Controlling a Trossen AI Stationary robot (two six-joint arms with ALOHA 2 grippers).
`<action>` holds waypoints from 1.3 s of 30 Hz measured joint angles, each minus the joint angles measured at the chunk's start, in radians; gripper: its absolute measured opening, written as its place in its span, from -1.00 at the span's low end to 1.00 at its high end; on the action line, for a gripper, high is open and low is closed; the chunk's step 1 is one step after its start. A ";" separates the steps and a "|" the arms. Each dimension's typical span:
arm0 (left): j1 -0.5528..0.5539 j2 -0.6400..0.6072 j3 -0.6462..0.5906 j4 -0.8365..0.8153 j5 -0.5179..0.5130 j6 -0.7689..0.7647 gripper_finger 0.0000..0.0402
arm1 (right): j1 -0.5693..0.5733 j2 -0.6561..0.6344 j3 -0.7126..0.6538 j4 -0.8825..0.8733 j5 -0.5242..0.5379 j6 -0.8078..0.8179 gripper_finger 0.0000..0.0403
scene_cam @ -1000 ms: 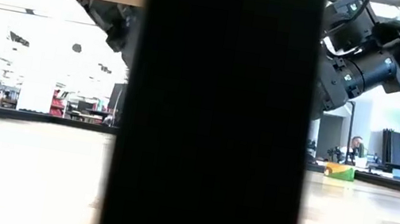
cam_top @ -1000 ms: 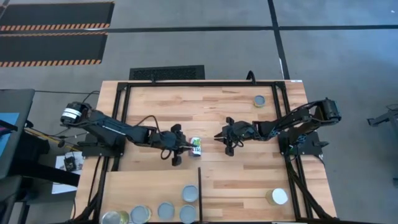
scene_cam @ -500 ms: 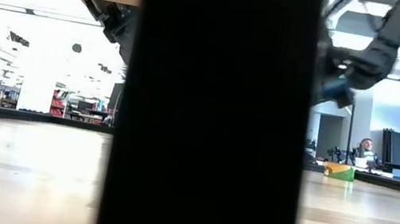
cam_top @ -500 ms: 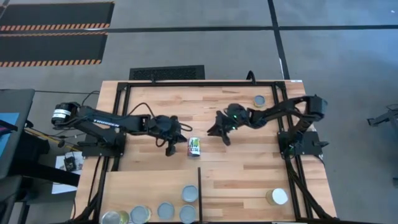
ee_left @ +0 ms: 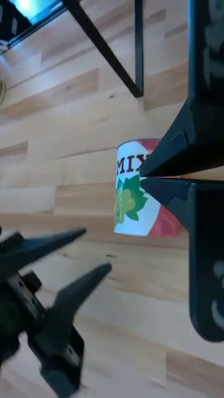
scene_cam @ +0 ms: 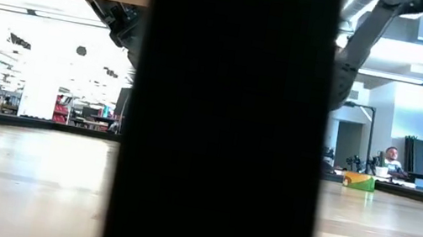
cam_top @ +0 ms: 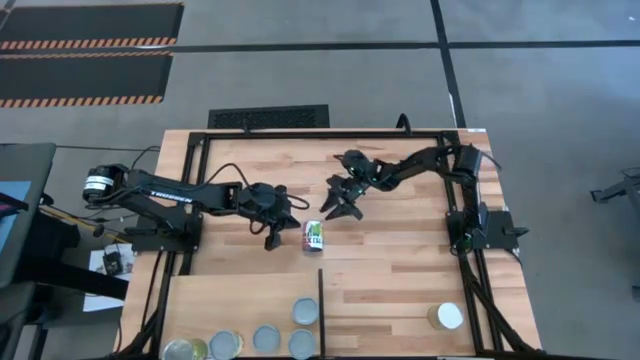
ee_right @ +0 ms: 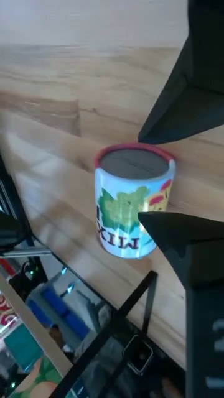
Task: Pick and place cans onto a shelf
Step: Put the canned mixed fruit on the shelf
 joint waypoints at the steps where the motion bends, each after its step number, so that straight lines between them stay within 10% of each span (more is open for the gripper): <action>1: 0.000 0.000 0.000 0.000 0.006 0.000 -1.00 | -0.003 0.010 0.011 0.000 -0.007 -0.001 0.01; 39: 0.000 0.000 0.000 -0.015 0.011 0.026 -1.00 | 0.096 0.066 0.136 -0.225 -0.009 -0.146 -0.54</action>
